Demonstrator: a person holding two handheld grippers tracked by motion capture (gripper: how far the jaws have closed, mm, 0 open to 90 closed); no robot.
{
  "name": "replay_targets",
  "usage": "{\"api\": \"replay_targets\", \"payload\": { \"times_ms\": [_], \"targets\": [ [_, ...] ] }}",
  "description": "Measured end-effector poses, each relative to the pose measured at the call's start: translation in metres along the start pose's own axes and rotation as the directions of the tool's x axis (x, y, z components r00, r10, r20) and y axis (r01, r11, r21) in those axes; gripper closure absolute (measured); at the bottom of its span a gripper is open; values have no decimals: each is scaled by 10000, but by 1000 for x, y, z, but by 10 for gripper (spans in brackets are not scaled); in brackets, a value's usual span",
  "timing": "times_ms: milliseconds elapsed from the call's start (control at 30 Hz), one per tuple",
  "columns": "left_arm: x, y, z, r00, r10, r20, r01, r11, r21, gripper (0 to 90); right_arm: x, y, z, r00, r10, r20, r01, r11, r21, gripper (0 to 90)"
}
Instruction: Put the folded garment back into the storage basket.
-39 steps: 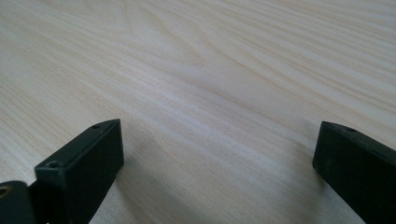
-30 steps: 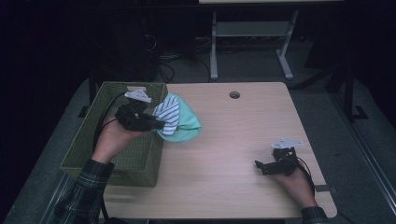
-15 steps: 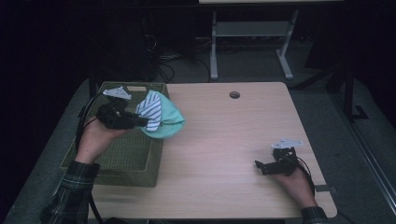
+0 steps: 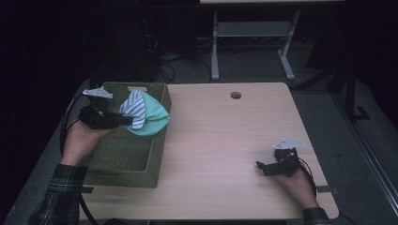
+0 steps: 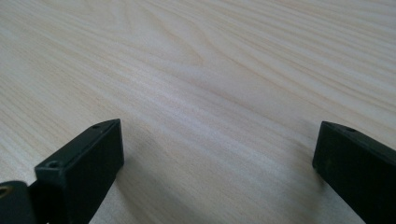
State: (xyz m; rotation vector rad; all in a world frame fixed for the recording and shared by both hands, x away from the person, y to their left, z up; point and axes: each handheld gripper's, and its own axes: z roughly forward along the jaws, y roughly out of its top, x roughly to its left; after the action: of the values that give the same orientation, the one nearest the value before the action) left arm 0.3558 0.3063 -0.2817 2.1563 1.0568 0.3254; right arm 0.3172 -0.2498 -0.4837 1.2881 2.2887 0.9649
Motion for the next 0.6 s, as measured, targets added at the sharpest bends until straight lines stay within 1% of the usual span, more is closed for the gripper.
{"api": "replay_targets", "payload": {
  "times_ms": [200, 400, 467, 533, 600],
  "targets": [
    [12, -10, -4, 9989, -328, -334, 331, 9994, 93, 744, 0, 0, 0, 10000, 2, 0, -2, 10000, -3, 13],
    [22, -20, -4, 9970, -623, -459, 630, 9979, 130, 744, 0, 0, 0, 10000, 7, 5, -7, 10000, -2, 14],
    [24, -23, -3, 9968, -653, -467, 661, 9977, 151, 744, 0, 0, 0, 10000, 31, 8, -31, 10000, 1, 14],
    [26, -26, -1, 9953, -762, -603, 776, 9968, 206, 744, 0, 0, 0, 10000, 2, 10, -2, 10000, -9, 14],
    [28, -29, 1, 9950, -795, -609, 811, 9964, 244, 744, 0, 0, 0, 10000, 4, 12, -4, 10000, -6, 14]
  ]
}}
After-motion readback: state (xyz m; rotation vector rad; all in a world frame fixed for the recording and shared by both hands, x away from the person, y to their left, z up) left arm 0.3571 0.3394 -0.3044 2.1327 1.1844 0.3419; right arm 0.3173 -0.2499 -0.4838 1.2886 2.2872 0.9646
